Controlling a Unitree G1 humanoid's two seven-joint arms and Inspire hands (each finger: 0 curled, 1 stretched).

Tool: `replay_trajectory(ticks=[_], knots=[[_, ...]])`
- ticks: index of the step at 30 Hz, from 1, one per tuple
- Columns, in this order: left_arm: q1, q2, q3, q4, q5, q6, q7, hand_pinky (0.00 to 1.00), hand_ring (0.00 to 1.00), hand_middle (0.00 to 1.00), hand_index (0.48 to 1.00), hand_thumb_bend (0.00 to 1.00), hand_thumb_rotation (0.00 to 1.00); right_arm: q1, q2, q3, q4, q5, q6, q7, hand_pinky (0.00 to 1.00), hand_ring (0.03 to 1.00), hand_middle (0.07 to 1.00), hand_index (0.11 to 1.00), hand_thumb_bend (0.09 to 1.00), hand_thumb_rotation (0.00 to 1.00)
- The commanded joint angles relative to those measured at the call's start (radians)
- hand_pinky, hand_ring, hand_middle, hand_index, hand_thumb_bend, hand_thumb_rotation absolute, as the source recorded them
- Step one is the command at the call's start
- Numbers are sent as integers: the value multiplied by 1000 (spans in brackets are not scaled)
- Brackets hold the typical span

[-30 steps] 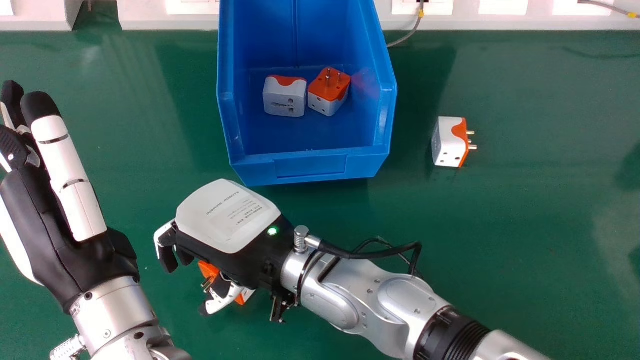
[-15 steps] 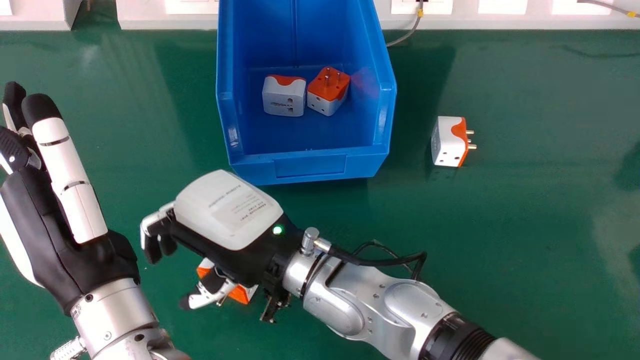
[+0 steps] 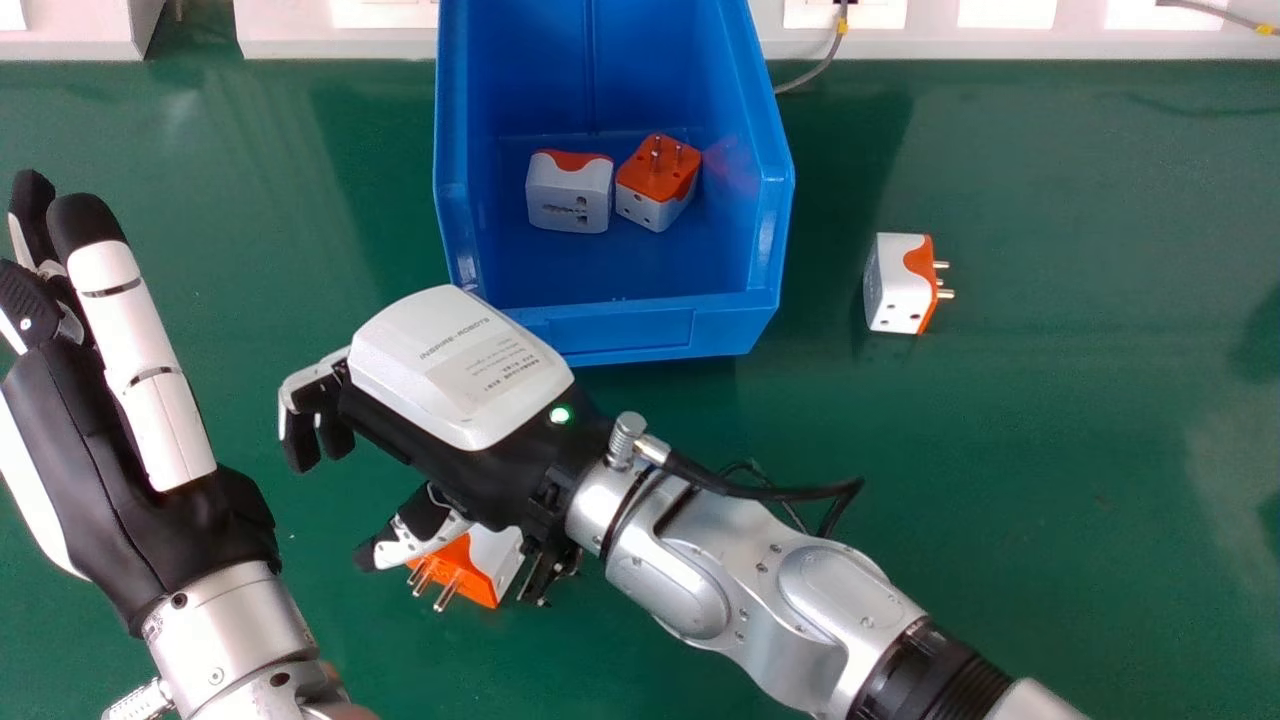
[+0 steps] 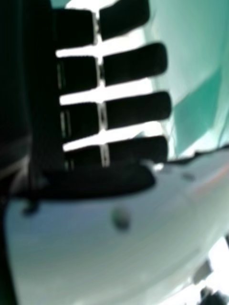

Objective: Pick all objects and put in blue box

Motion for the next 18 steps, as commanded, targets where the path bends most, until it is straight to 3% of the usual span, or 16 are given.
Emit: replay_trajectory(ticks=[1,3,4,9,11,18], knots=[[9,-76,-6,-16,15,-22,-6,968,988,978,945,561,859,-1,-14,25,-103,-58,93,145,527,683,758,670,737,16],[8,-78,-6,-16,14,-22,-5,969,988,978,946,566,858,9,-17,36,-166,-79,165,276,676,859,906,769,910,87],[8,-79,-6,-16,14,-22,-5,972,989,977,946,565,856,13,-16,38,-190,-84,194,330,742,919,952,803,955,132],[8,-80,-7,-15,21,-23,-3,966,985,975,943,563,856,18,-16,57,-255,-112,282,473,966,998,999,909,1000,227],[8,-84,-9,-16,17,-22,-1,966,985,975,944,563,856,13,-17,64,-262,-122,296,501,991,1000,1000,937,1000,253],[11,-81,-9,-22,24,-15,1,961,983,974,941,566,857,-9,11,79,-207,-102,336,588,1000,1000,1000,976,1000,256]])
